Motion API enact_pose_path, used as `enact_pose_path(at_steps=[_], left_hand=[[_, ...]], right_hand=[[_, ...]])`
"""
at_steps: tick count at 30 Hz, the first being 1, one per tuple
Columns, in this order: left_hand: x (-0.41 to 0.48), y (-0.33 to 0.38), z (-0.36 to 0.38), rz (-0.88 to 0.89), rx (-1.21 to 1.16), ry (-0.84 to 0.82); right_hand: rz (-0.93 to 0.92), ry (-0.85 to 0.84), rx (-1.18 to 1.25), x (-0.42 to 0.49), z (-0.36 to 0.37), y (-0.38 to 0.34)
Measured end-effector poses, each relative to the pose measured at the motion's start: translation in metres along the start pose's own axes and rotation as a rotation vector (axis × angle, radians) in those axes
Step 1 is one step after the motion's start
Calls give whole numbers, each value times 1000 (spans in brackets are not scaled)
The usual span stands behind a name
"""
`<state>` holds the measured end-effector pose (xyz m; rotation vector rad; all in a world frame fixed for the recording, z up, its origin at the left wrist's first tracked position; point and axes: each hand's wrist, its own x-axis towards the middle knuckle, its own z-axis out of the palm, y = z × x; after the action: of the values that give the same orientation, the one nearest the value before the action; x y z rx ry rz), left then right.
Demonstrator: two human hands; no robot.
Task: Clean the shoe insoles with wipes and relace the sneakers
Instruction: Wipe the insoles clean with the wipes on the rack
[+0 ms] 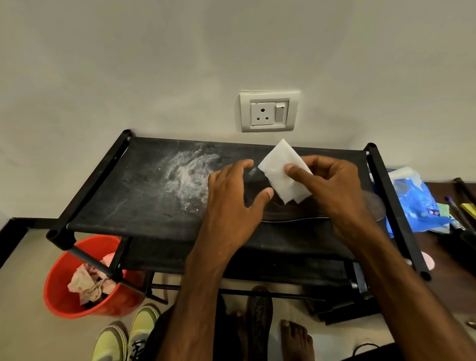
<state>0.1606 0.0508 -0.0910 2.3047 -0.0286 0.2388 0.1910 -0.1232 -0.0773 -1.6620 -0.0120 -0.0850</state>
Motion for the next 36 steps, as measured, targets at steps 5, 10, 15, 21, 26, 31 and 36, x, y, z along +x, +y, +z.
enact_pose_path(at_steps=[5, 10, 15, 21, 26, 31, 36], left_hand=[[1, 17, 1, -163, -412, 78], [3, 19, 6, -229, -594, 84], [5, 15, 6, -222, -598, 224], [6, 8, 6, -156, -516, 306], [6, 6, 5, -82, -503, 272], [7, 2, -3, -43, -474, 196], [6, 2, -8, -1, -429, 136]], right_hand=[[56, 11, 71, -2, 0, -4], [135, -24, 139, -3, 1, -7], [155, -49, 147, -1, 2, -6], [107, -54, 88, 0, 4, -3], [-28, -94, 6, 0, 4, 2], [-74, -145, -28, 0, 1, 0], [-138, -186, -74, 1, -6, -2]])
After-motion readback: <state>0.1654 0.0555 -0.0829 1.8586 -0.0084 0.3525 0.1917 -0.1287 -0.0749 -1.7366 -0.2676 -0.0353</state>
